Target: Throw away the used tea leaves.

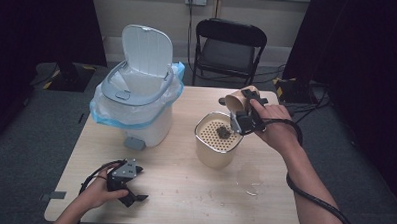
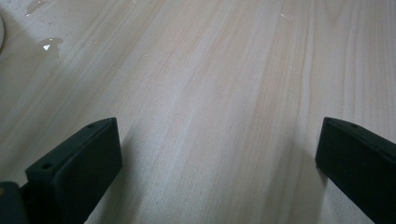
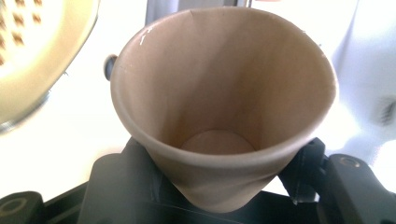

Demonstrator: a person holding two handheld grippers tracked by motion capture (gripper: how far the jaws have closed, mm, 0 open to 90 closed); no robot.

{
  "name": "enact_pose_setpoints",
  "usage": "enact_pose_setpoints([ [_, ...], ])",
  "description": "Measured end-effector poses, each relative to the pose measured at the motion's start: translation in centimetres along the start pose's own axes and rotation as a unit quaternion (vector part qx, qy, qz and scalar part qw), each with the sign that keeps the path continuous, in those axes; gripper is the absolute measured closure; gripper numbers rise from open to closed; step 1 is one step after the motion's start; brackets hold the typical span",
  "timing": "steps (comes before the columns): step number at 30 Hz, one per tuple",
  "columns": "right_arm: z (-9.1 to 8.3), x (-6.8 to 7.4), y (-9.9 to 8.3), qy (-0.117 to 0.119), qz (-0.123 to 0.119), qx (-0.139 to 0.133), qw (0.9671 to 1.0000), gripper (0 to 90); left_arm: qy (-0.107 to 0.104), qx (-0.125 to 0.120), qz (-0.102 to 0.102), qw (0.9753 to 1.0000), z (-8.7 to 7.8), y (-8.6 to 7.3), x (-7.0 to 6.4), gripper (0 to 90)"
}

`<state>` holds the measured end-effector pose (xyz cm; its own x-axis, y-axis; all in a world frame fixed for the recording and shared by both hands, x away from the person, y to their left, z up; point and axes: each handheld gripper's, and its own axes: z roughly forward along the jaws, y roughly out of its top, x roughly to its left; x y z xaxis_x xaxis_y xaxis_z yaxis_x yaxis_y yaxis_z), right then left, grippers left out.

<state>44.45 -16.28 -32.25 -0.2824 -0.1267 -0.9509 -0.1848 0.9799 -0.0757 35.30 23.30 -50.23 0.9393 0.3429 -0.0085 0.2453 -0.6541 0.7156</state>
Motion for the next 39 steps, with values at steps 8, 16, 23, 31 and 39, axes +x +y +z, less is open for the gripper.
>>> enact_pose_setpoints([
  [8, 0.2, -1.3, -1.4, 0.055, 0.171, -0.041, 0.9828, 42.0, 0.001, 0.002, 0.000, 1.0000, 0.0, 0.0, 0.0, 0.0],
  [16, 0.5, -2.7, -2.5, 0.113, 0.345, -0.091, 0.9274, 41.9, 0.001, 0.002, 0.000, 1.0000, 0.0, 0.0, 0.0, 0.0],
  [23, 1.0, -3.1, -3.0, 0.132, 0.394, -0.087, 0.9055, 41.7, 0.001, 0.002, 0.000, 1.0000, 0.0, 0.0, 0.0, 0.0],
  [31, 1.7, -3.0, -2.9, 0.157, 0.444, -0.094, 0.8774, 41.6, 0.001, 0.002, 0.000, 1.0000, 0.0, 0.0, 0.0, 0.0],
  [39, 2.4, -3.1, -3.2, 0.171, 0.483, -0.102, 0.8525, 41.6, 0.000, 0.002, 0.000, 1.0000, 0.0, 0.0, 0.0, 0.0],
])
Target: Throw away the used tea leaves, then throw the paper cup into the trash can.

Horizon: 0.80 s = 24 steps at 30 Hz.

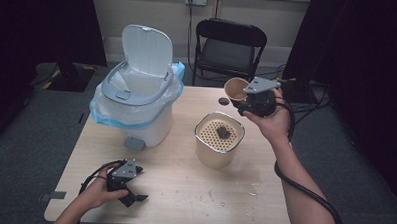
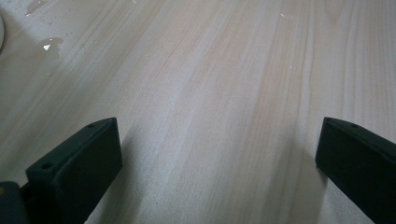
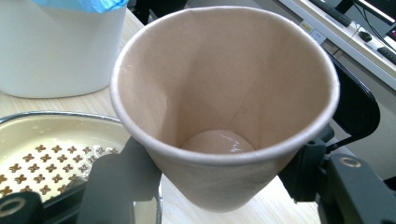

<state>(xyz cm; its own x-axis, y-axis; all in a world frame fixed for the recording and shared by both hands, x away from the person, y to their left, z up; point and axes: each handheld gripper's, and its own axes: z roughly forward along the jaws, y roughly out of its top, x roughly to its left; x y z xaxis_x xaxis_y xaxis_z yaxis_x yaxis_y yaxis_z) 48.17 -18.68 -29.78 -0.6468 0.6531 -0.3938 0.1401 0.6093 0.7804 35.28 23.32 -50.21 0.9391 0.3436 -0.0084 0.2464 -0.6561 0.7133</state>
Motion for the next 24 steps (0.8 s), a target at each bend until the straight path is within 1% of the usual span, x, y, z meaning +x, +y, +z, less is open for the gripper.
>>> enact_pose_setpoints([
  [5, 0.2, 0.0, 0.0, 0.002, 0.006, 0.003, 1.0000, 41.5, 0.000, 0.000, 0.000, 1.0000, 0.0, 0.0, 0.0, 0.0],
  [14, 0.2, -0.2, 0.5, 0.012, 0.013, -0.002, 0.9998, 41.4, 0.000, -0.001, -0.001, 1.0000, 0.0, 0.0, 0.0, 0.0],
  [16, 0.2, -0.3, 0.6, 0.018, 0.019, -0.006, 0.9996, 41.4, -0.001, -0.002, -0.001, 1.0000, 0.0, 0.0, 0.0, 0.0],
  [17, 0.4, -0.4, 0.9, 0.023, 0.027, -0.009, 0.9993, 41.3, -0.003, 0.000, 0.000, 1.0000, 0.0, 0.0, 0.0, 0.0],
  [19, 0.5, -0.4, 0.9, 0.026, 0.031, -0.011, 0.9991, 41.3, -0.003, 0.000, 0.000, 1.0000, 0.0, 0.0, 0.0, 0.0],
  [24, 0.9, -0.2, 1.5, 0.036, 0.037, -0.007, 0.9986, 41.2, -0.004, -0.001, 0.000, 1.0000, 0.0, 0.0, 0.0, 0.0],
])
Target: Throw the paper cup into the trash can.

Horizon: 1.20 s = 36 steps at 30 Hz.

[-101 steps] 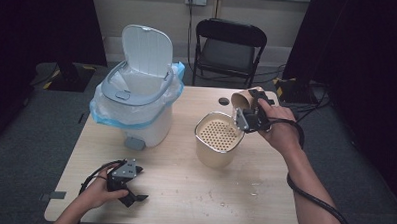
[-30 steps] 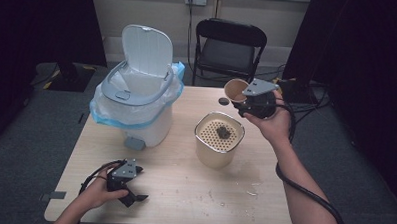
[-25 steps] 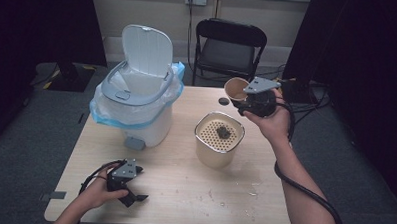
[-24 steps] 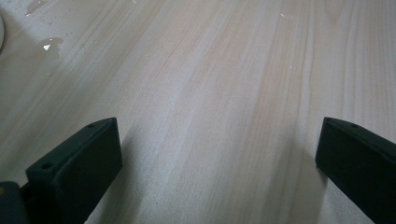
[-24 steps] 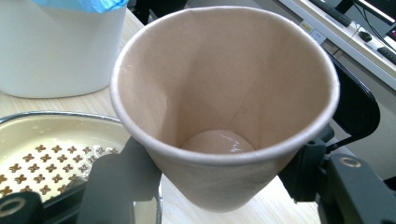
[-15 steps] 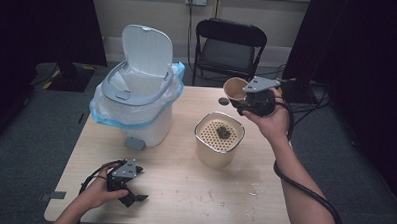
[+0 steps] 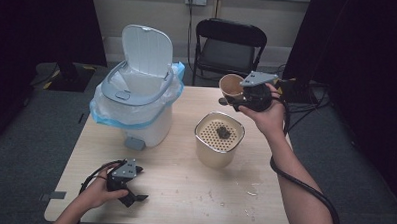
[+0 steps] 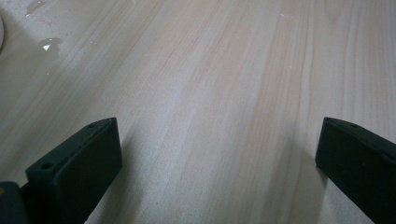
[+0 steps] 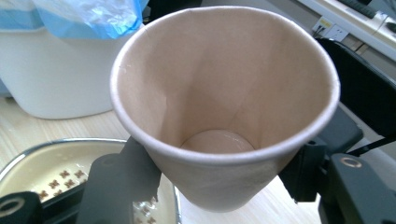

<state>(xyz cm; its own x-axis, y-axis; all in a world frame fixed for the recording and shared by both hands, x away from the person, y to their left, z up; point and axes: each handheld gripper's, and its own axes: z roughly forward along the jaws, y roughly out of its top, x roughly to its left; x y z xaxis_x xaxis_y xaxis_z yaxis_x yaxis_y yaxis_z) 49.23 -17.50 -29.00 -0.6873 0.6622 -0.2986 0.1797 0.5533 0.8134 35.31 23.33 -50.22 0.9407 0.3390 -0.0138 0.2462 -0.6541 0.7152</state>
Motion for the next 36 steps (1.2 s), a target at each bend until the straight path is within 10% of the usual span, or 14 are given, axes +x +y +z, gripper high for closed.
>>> enact_pose_setpoints([
  [36, 2.7, 1.2, 5.6, 0.076, 0.048, -0.020, 0.9958, 41.0, 0.000, 0.003, 0.003, 1.0000, 0.0, 0.0, 0.0, 0.0],
])
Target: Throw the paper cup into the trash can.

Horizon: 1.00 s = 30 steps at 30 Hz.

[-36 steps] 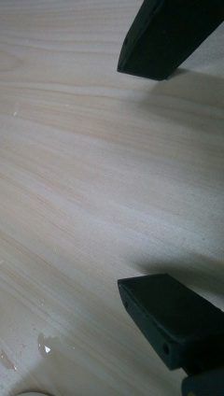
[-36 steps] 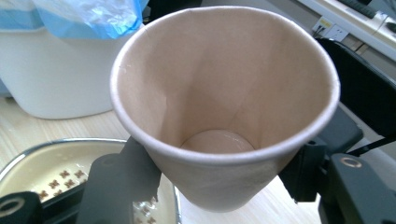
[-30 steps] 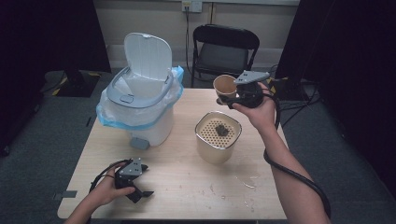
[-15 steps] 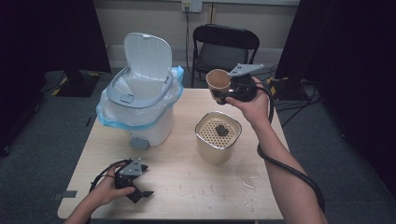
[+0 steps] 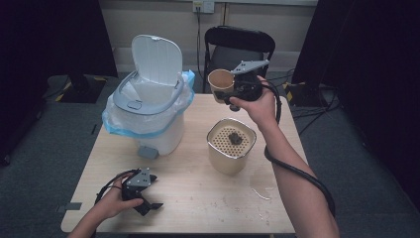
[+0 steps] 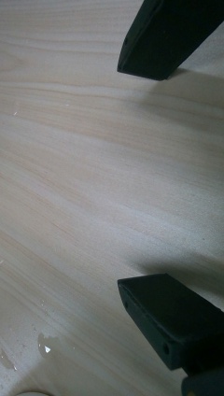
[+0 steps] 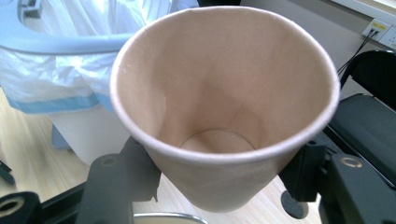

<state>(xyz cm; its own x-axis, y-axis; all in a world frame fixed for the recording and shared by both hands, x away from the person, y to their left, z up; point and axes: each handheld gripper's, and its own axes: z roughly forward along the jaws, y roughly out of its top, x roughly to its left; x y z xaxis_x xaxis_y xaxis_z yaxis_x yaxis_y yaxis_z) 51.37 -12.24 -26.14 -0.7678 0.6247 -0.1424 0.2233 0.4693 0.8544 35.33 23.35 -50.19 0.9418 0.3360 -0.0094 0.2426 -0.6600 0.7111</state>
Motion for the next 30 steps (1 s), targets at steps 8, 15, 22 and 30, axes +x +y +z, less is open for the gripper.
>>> enact_pose_setpoints([
  [8, 0.8, 0.4, 1.4, 0.007, -0.003, 0.007, 0.9999, 41.0, 0.002, 0.002, 0.001, 1.0000, 0.0, 0.0, 0.0, 0.0],
  [15, 1.4, 0.7, 2.3, 0.016, -0.010, 0.009, 0.9998, 41.0, 0.002, 0.002, 0.000, 1.0000, 0.0, 0.0, 0.0, 0.0],
  [22, 2.0, 1.0, 3.4, 0.029, -0.009, 0.009, 0.9995, 41.0, 0.000, 0.004, -0.003, 1.0000, 0.0, 0.0, 0.0, 0.0],
  [30, 2.4, 1.3, 4.8, 0.035, -0.011, 0.003, 0.9993, 41.0, 0.000, -0.001, -0.004, 1.0000, 0.0, 0.0, -0.1, 0.0],
])
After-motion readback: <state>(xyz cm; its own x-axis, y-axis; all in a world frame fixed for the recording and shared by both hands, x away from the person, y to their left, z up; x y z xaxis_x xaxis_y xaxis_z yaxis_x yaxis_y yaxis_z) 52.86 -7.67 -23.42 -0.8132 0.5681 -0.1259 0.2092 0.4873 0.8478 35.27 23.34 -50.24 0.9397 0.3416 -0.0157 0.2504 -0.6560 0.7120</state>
